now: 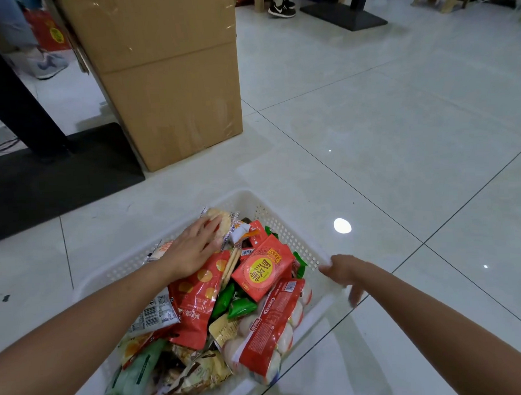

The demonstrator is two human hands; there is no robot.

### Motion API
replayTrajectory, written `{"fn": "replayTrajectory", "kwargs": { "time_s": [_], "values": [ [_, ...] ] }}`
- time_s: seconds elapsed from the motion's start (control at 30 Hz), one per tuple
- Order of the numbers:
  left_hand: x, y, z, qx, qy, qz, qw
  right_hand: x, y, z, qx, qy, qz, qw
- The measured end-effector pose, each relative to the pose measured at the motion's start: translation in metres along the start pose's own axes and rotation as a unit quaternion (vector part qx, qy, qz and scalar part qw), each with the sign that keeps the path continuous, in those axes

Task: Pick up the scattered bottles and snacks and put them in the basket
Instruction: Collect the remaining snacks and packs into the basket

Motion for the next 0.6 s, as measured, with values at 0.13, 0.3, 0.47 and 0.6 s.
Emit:
{"fn": "replayTrajectory", "kwargs": {
  "time_s": [0.13, 0.3, 0.47, 0.6],
  "values": [
    [-0.009, -0.005, 0.000, 0.002, -0.009, -0.039, 0.999, 0.003, -0.019, -0.009, 0.095, 0.018, -0.225, 0.970],
    [-0.019, -0.002, -0.007, -0.003, 0.003, -0.103, 0.995, -0.003, -0.039, -0.009, 0.159, -0.008, -0.267, 0.951],
    [-0.034, 0.013, -0.021, 0.005, 0.027, -0.149, 0.988, -0.024, -0.065, -0.011, 0.172, -0.035, -0.310, 0.935],
    [-0.040, 0.032, -0.026, 0.022, 0.070, -0.123, 0.990, -0.055, -0.086, -0.021, 0.161, -0.038, -0.348, 0.923]
  ]
}}
Point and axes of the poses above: each hand's wrist, its own z-axis away from the middle knuckle, its own y-axis out of the back of the hand, x = y × z, the point moved 4 cm from there along -z, towards the middle knuckle, and after that the axes turned 8 degrees about -x, right-handed, at the moved point
